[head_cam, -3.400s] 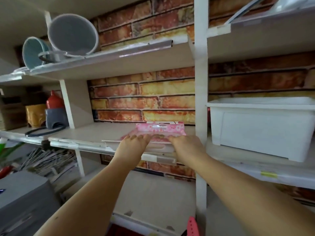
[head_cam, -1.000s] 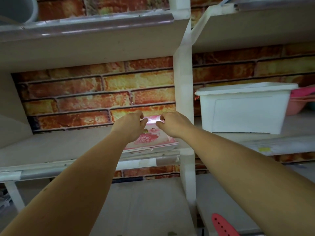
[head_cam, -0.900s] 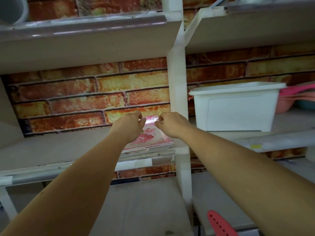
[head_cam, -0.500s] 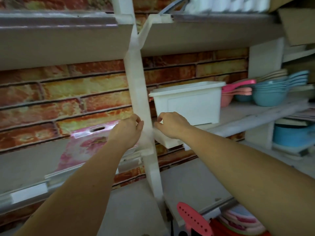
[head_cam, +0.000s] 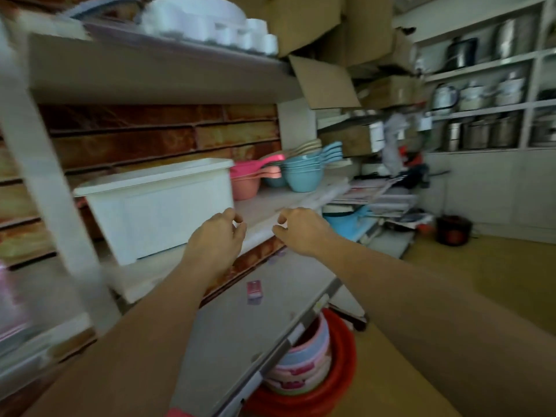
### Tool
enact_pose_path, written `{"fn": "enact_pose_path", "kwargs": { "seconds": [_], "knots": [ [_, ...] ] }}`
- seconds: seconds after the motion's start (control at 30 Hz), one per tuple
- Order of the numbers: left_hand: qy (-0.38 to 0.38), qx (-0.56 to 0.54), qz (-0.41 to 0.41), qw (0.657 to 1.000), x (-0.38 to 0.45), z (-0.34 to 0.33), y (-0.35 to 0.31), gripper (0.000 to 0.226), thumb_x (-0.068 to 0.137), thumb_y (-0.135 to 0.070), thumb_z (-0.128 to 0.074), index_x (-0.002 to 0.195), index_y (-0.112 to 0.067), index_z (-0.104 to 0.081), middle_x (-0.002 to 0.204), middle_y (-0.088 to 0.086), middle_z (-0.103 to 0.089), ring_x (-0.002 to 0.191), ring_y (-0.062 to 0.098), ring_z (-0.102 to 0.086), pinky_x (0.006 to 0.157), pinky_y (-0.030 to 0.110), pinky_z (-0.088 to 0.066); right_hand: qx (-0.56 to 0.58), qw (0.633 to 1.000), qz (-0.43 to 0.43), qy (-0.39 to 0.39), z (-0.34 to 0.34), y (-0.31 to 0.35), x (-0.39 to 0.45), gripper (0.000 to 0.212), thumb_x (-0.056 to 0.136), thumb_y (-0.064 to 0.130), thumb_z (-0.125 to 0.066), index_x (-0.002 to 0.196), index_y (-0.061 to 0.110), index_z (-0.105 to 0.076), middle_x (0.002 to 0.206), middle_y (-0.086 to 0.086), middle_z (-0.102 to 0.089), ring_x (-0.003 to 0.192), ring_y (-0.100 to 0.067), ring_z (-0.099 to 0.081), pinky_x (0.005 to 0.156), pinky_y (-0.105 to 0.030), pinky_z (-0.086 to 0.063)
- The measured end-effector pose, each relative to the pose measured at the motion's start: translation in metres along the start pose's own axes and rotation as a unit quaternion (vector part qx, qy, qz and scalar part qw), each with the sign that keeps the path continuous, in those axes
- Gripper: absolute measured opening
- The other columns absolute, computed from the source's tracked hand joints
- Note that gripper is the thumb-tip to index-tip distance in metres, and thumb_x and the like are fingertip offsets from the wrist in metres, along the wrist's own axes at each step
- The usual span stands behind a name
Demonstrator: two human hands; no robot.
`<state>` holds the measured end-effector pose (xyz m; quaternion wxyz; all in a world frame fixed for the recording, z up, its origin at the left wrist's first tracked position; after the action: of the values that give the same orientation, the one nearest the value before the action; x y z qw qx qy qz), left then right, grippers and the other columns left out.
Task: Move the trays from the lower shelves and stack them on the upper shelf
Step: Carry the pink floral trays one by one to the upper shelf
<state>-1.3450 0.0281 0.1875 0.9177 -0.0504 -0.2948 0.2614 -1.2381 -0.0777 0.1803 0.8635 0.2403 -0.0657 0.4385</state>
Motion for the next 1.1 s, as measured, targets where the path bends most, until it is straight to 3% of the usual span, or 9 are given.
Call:
{"fn": "enact_pose_path", "kwargs": {
  "seconds": [0.4, 0.63, 0.8, 0.97, 1.1],
  "knots": [
    [0.037, -0.046, -0.07, 0.996, 0.058, -0.125, -0.224, 0.027, 0.098, -0.028, -0.04, 0.116, -0.013, -0.055, 0.117, 0.011, -0.063, 0.107, 0.029, -0.056, 0.084, 0.035, -0.043, -0.048, 0.996, -0.081, 0.009, 0.079, -0.23, -0.009, 0.039, 0.1, 0.032, -0.04, 0.127, 0.009, -0.055, 0.12, -0.014, -0.062, 0.109, -0.03, -0.058, 0.079, -0.035, -0.045],
    [0.068, -0.059, -0.07, 0.993, 0.09, -0.192, -0.324, 0.028, 0.099, -0.031, -0.039, 0.115, -0.015, -0.054, 0.117, 0.009, -0.062, 0.105, 0.027, -0.058, 0.083, 0.036, -0.046, -0.063, 0.992, -0.108, 0.023, 0.107, -0.347, -0.001, 0.037, 0.099, 0.033, -0.04, 0.124, 0.01, -0.056, 0.126, -0.012, -0.059, 0.109, -0.028, -0.057, 0.083, -0.034, -0.046],
    [0.071, -0.057, -0.093, 0.991, 0.117, -0.225, -0.372, 0.028, 0.099, -0.031, -0.038, 0.115, -0.014, -0.054, 0.114, 0.01, -0.062, 0.103, 0.027, -0.057, 0.075, 0.031, -0.04, -0.055, 0.991, -0.122, -0.009, 0.127, -0.406, 0.008, 0.038, 0.1, 0.033, -0.04, 0.125, 0.011, -0.056, 0.122, -0.012, -0.061, 0.109, -0.027, -0.057, 0.085, -0.034, -0.047],
    [0.098, -0.064, -0.101, 0.988, 0.153, -0.278, -0.385, 0.028, 0.099, -0.031, -0.038, 0.115, -0.015, -0.054, 0.117, 0.008, -0.061, 0.103, 0.025, -0.057, 0.073, 0.029, -0.037, -0.055, 0.989, -0.138, -0.001, 0.119, -0.463, 0.04, 0.036, 0.099, 0.034, -0.041, 0.124, 0.012, -0.056, 0.117, -0.011, -0.062, 0.101, -0.025, -0.059, 0.074, -0.031, -0.046],
    [0.106, -0.075, -0.098, 0.987, 0.198, -0.325, -0.391, 0.028, 0.099, -0.031, -0.038, 0.115, -0.015, -0.054, 0.118, 0.008, -0.061, 0.105, 0.026, -0.056, 0.075, 0.03, -0.038, -0.059, 0.987, -0.148, 0.005, 0.105, -0.505, 0.083, 0.035, 0.099, 0.033, -0.041, 0.123, 0.013, -0.058, 0.116, -0.01, -0.062, 0.098, -0.025, -0.06, 0.079, -0.035, -0.051]
  ]
}}
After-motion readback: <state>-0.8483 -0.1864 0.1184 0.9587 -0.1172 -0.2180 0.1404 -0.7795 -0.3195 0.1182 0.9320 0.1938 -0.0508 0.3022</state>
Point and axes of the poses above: each hand's wrist, its own x-axis towards the middle knuckle, its own z-axis out of the back of the hand, y = z × x, the point moved 4 cm from there along x, towards the middle knuckle
